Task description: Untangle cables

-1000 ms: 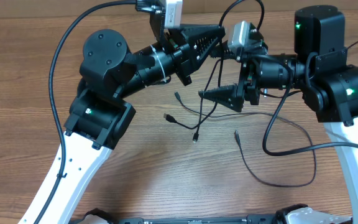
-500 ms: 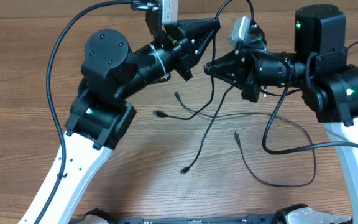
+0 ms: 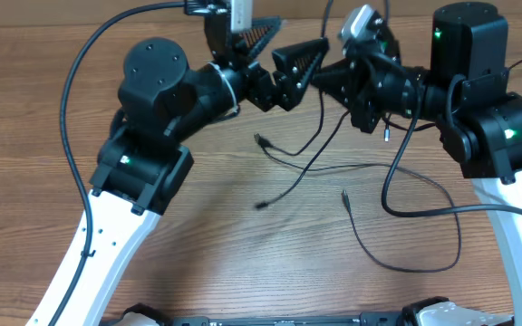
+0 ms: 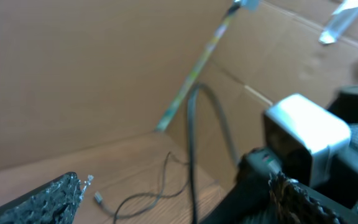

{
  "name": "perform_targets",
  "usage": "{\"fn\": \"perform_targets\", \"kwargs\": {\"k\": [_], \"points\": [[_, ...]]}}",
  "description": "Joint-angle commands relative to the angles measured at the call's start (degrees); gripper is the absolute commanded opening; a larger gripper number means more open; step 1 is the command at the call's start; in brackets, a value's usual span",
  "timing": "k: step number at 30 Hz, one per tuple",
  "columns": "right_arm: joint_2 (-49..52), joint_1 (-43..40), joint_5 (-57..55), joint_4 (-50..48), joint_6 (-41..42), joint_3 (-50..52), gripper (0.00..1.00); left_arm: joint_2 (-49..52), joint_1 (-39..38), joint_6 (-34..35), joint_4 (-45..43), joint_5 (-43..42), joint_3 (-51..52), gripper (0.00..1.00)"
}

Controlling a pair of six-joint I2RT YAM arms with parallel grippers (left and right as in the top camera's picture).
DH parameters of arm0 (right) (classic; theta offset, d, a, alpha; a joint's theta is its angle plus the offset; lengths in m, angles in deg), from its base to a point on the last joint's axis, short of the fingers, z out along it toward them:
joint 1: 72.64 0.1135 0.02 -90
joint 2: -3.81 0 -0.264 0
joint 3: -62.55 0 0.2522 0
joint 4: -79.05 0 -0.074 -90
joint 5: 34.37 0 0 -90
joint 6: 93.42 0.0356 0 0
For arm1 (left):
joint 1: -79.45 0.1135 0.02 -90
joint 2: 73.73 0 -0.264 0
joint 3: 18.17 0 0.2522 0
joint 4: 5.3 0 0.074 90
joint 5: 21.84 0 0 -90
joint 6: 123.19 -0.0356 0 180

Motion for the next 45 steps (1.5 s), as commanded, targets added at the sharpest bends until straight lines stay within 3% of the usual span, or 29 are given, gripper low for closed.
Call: {"fn": "perform_targets", "kwargs": {"k": [1, 11, 25, 34, 40, 45], "points": [[-1.2, 0.1, -12.3, -1.4, 8.2, -0.3, 0.04, 0.3, 2.6, -1.5, 3.1, 0.8, -0.6, 1.0], [-1.2, -7.3, -16.9, -1.6, 21.9, -0.3, 0.04, 0.4, 4.2, -9.5, 21.7, 5.0, -0.6, 1.0], [5.7, -21.9, -16.8, 6.6, 22.4, -0.3, 0.04, 8.1, 4.2, -11.6, 40.9, 7.6, -0.5, 1.0], [10.6, -22.7, -17.1, 7.1, 22.3, -0.3, 0.04, 19.1, 3.5, -11.6, 41.3, 7.0, -0.5, 1.0], [12.9, -24.7, -17.3, 7.9, 22.4, -0.3, 0.04, 19.5, 2.8, -15.6, 39.1, 2.9, -0.5, 1.0], [14.6, -29.0, -15.7, 10.8, 22.3, -0.2, 0.04, 17.7, 0.9, -15.9, 39.6, 9.7, -0.5, 1.0]]}}
